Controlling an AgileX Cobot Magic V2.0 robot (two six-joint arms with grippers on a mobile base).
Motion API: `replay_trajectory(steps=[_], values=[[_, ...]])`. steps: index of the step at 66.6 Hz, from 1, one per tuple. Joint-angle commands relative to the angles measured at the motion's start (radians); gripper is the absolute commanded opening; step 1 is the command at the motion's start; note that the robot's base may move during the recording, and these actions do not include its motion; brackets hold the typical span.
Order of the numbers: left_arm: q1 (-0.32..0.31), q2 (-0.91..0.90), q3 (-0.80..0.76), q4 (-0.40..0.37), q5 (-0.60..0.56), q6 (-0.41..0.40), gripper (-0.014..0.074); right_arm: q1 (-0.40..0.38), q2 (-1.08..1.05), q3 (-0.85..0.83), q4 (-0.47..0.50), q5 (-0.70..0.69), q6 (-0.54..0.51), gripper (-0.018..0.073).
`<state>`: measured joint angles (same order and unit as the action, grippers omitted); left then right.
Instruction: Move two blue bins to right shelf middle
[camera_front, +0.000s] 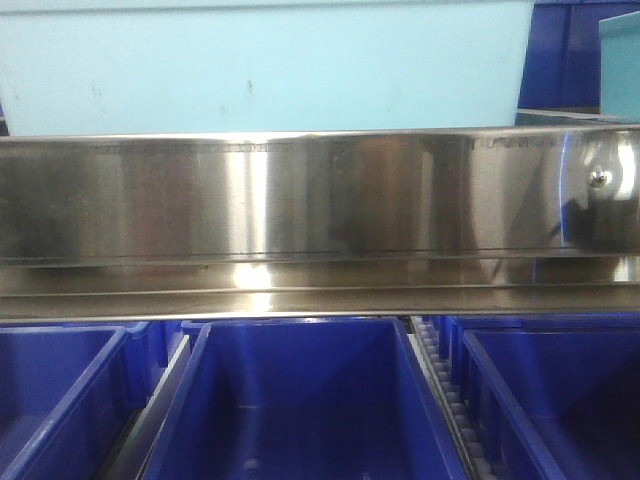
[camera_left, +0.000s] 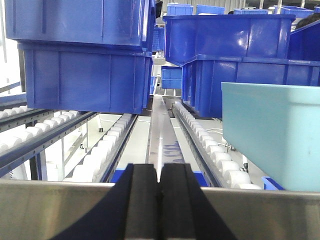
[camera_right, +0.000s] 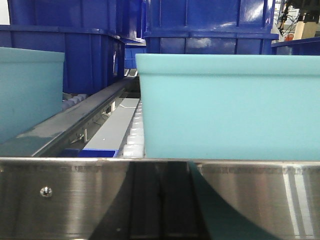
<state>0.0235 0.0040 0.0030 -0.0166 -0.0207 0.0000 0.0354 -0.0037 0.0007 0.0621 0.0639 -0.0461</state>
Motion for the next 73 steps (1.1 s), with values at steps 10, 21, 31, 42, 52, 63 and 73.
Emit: replay_trajectory(steps=[10, 21, 31, 42, 52, 63, 73], values=[[0.000, -0.004, -0.003, -0.005, -0.018, 0.000, -0.0111, 0.000, 0.004, -0.001, -0.005, -0.012, -0.004, -0.0162], [0.000, -0.004, -0.003, -0.005, -0.018, 0.000, -0.0111, 0.000, 0.004, -0.001, -0.005, -0.012, -0.004, -0.0162], [0.000, -0.004, -0.003, 0.007, -0.034, 0.000, -0.0111, 0.000, 0.004, -0.001, -0.005, -0.012, -0.004, -0.0162], [0.000, -0.004, -0.003, 0.007, -0.030, 0.000, -0.0111, -0.001, 0.004, -0.001, -0.005, -0.016, -0.004, -0.0162], [0.000, -0.004, -0.003, 0.007, -0.055, 0.000, -0.0111, -0.001, 0.004, -0.001, -0.005, -0.020, -0.004, -0.0162], [0.000, -0.004, -0.003, 0.001, -0.139, 0.000, -0.0111, -0.001, 0.004, -0.001, -0.005, -0.026, -0.004, -0.0162], [0.000, -0.004, -0.003, -0.048, -0.227, 0.000, -0.0111, -0.001, 0.004, -0.001, 0.001, -0.111, -0.004, -0.0162]])
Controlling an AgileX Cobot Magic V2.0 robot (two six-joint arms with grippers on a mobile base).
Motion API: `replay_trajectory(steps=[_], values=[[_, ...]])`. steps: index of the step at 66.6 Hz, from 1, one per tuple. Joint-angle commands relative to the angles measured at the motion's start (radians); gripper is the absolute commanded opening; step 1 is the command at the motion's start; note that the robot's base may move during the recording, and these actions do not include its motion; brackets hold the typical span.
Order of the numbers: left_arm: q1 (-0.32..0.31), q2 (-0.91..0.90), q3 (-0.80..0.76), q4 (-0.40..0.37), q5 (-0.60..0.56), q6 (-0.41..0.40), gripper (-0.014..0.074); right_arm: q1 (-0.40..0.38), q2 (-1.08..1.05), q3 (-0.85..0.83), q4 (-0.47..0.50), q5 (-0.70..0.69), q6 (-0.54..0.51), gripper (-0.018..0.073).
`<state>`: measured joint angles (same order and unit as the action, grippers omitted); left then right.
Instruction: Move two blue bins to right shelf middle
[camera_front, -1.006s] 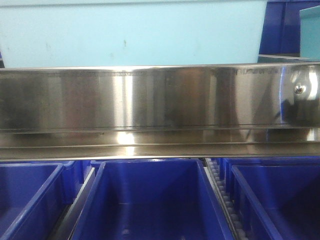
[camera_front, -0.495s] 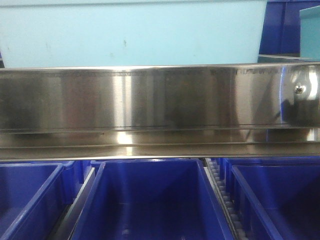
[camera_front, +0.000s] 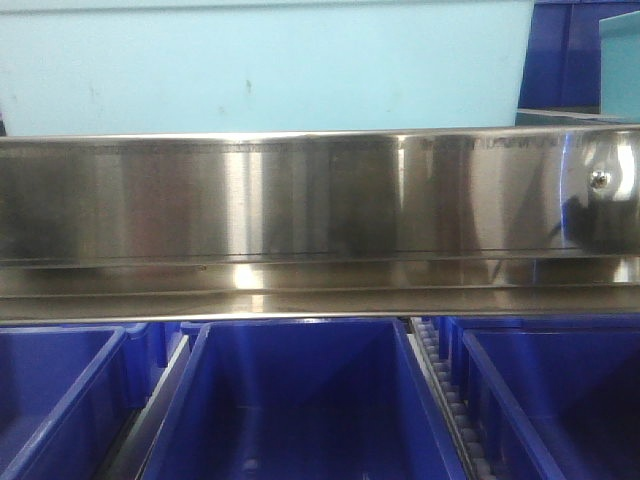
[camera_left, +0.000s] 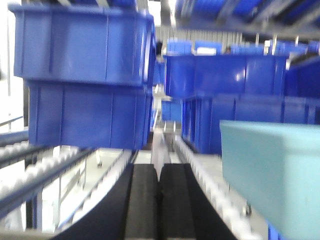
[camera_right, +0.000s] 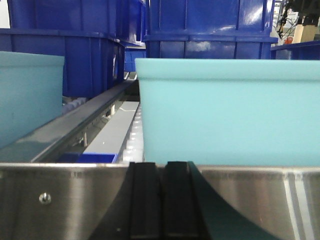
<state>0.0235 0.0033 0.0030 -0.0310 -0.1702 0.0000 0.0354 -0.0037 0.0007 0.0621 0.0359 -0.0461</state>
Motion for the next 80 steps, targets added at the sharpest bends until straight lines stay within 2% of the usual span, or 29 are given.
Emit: replay_trajectory(steps=[1, 7, 15, 26, 33, 40, 45, 54, 57, 63, 74, 80], values=[[0.000, -0.003, -0.003, -0.039, -0.081, 0.000, -0.0111, -0.001, 0.004, -0.001, 0.002, -0.100, -0.004, -0.0162], [0.000, -0.003, -0.015, -0.046, -0.083, 0.000, -0.0111, -0.001, 0.004, -0.001, 0.002, -0.185, -0.004, -0.0162], [0.000, -0.003, -0.105, -0.046, -0.031, 0.000, -0.0111, -0.001, 0.004, -0.088, 0.002, -0.153, -0.004, -0.0162], [0.000, 0.018, -0.315, 0.014, 0.207, 0.000, -0.0103, -0.001, 0.039, -0.326, 0.002, 0.018, -0.004, -0.0162], [0.000, 0.095, -0.456, 0.019, 0.338, 0.000, -0.0008, -0.001, 0.135, -0.450, 0.002, 0.167, -0.004, -0.0151], [0.000, 0.193, -0.574, 0.031, 0.450, 0.000, 0.0190, -0.001, 0.226, -0.543, 0.002, 0.211, -0.004, 0.0012], [0.000, 0.276, -0.632, 0.031, 0.500, 0.000, 0.0336, -0.001, 0.289, -0.586, 0.002, 0.211, -0.004, 0.0219], [-0.002, 0.386, -0.699, 0.031, 0.505, 0.000, 0.0502, -0.001, 0.382, -0.622, 0.002, 0.217, -0.004, 0.0505], [-0.010, 0.410, -0.719, 0.025, 0.508, 0.000, 0.0541, -0.001, 0.405, -0.622, -0.009, 0.217, -0.004, 0.0563], [-0.059, 0.468, -0.775, 0.025, 0.559, 0.000, 0.0602, 0.015, 0.452, -0.637, -0.011, 0.219, -0.004, 0.0559], [-0.169, 0.614, -0.938, 0.025, 0.702, 0.000, 0.0599, 0.099, 0.565, -0.763, -0.011, 0.227, -0.004, 0.0538], [-0.216, 0.725, -1.063, 0.025, 0.819, 0.000, 0.0599, 0.163, 0.664, -0.888, -0.010, 0.290, -0.004, 0.0538]])
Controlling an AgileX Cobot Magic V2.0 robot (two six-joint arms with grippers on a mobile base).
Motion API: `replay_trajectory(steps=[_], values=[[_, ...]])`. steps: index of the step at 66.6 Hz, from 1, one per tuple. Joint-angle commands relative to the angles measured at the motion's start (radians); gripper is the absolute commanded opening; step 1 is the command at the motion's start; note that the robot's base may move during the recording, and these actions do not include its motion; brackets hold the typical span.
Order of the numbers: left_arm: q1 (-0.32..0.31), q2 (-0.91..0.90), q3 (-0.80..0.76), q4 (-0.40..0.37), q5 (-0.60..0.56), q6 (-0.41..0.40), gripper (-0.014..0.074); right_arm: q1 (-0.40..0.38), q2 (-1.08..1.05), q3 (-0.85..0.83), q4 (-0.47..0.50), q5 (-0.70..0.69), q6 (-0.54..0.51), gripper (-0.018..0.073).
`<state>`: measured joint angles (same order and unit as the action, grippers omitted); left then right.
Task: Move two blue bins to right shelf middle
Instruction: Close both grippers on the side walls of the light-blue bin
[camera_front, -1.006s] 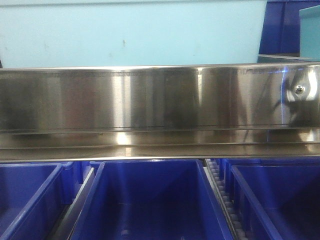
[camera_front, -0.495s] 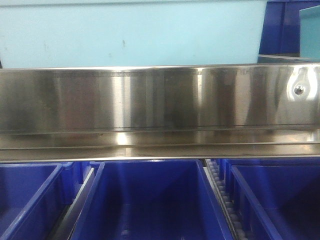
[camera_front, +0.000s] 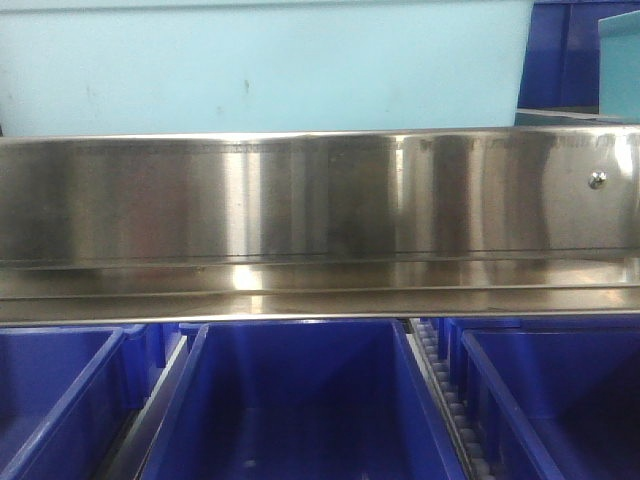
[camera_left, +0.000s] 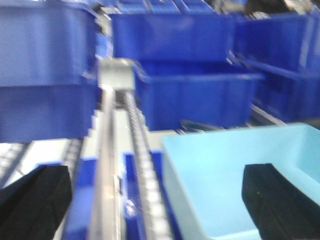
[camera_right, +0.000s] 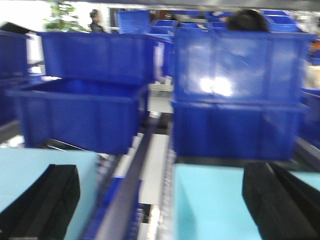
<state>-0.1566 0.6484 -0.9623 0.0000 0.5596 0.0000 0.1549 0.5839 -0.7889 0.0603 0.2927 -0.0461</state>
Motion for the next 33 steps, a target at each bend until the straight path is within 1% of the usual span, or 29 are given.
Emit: replay_trajectory(steps=[1, 4, 8, 13, 19, 27, 33], values=[[-0.042, 0.097, -0.117, -0.006, 0.108, 0.000, 0.0599, 0.053, 0.093, -0.118, -0.008, 0.048, -0.004, 0.0538], [-0.057, 0.159, -0.185, -0.006, 0.185, 0.000, 0.0599, 0.092, 0.151, -0.194, -0.008, 0.108, -0.004, 0.0538], [-0.067, 0.234, -0.262, -0.006, 0.261, 0.000, 0.0599, 0.130, 0.230, -0.287, -0.008, 0.186, -0.004, 0.0538], [-0.068, 0.348, -0.379, -0.007, 0.368, 0.000, 0.0599, 0.185, 0.359, -0.443, -0.008, 0.329, -0.004, 0.0538], [-0.068, 0.463, -0.501, -0.009, 0.466, 0.000, 0.0599, 0.228, 0.503, -0.618, -0.008, 0.499, -0.004, 0.0538], [-0.068, 0.606, -0.629, -0.022, 0.587, -0.012, 0.0599, 0.246, 0.683, -0.807, -0.008, 0.694, 0.001, 0.0538], [-0.068, 0.700, -0.688, -0.022, 0.631, -0.038, 0.0599, 0.246, 0.801, -0.907, -0.008, 0.799, 0.015, 0.0538]])
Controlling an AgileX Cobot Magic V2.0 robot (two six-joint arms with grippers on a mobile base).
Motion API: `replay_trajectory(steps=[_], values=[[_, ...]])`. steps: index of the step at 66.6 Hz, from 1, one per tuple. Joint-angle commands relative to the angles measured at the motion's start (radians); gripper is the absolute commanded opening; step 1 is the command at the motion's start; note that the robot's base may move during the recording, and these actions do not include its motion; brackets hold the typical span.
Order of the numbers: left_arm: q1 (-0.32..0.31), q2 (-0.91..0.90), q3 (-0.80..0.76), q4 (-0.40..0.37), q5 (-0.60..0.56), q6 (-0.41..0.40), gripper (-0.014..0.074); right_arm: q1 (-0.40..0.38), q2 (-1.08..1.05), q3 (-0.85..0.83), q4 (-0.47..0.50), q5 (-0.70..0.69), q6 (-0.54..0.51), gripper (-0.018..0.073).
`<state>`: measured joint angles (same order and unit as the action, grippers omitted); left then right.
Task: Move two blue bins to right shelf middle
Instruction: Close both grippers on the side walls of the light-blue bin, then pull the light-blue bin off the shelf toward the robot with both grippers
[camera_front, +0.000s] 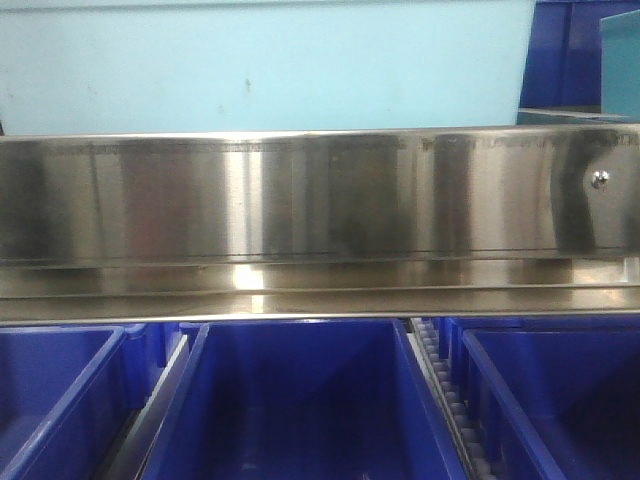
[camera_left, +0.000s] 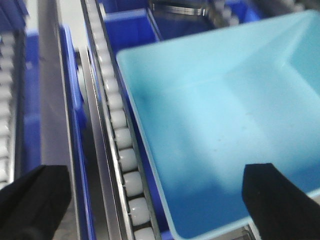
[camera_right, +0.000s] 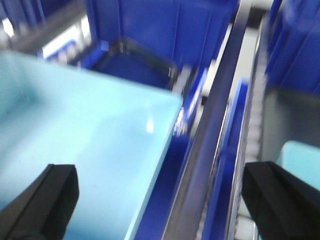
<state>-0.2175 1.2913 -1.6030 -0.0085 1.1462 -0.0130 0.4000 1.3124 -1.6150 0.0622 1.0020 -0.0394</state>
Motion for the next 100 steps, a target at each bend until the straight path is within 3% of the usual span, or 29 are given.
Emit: replay_trajectory(steps=[1, 9, 27, 52, 61, 74, 76, 100], values=[[-0.008, 0.070, -0.057, -0.016, 0.048, -0.026, 0.0599, 0.001, 0.089, -0.099, -0.010, 0.108, 0.011, 0.0538], [-0.008, 0.182, -0.088, -0.035, 0.075, -0.031, 0.0599, 0.001, 0.220, -0.178, -0.010, 0.159, 0.015, 0.0538], [-0.008, 0.360, -0.090, -0.037, 0.075, -0.042, 0.0599, 0.001, 0.393, -0.189, -0.011, 0.143, 0.075, 0.0538], [-0.008, 0.418, -0.090, -0.033, 0.032, -0.043, 0.0577, 0.001, 0.518, -0.189, -0.003, 0.127, 0.095, 0.0505], [-0.008, 0.418, -0.090, -0.033, 0.030, -0.049, 0.0396, 0.001, 0.532, -0.189, 0.005, 0.132, 0.096, 0.0286], [-0.008, 0.418, -0.090, -0.033, 0.036, -0.049, -0.0062, 0.001, 0.532, -0.189, 0.005, 0.151, 0.096, -0.0167], [-0.008, 0.418, -0.090, -0.033, 0.040, -0.049, -0.0110, 0.001, 0.532, -0.189, 0.005, 0.153, 0.101, -0.0161], [-0.008, 0.418, -0.106, -0.033, 0.069, -0.049, -0.0111, 0.001, 0.507, -0.189, 0.005, 0.168, 0.110, -0.0153]])
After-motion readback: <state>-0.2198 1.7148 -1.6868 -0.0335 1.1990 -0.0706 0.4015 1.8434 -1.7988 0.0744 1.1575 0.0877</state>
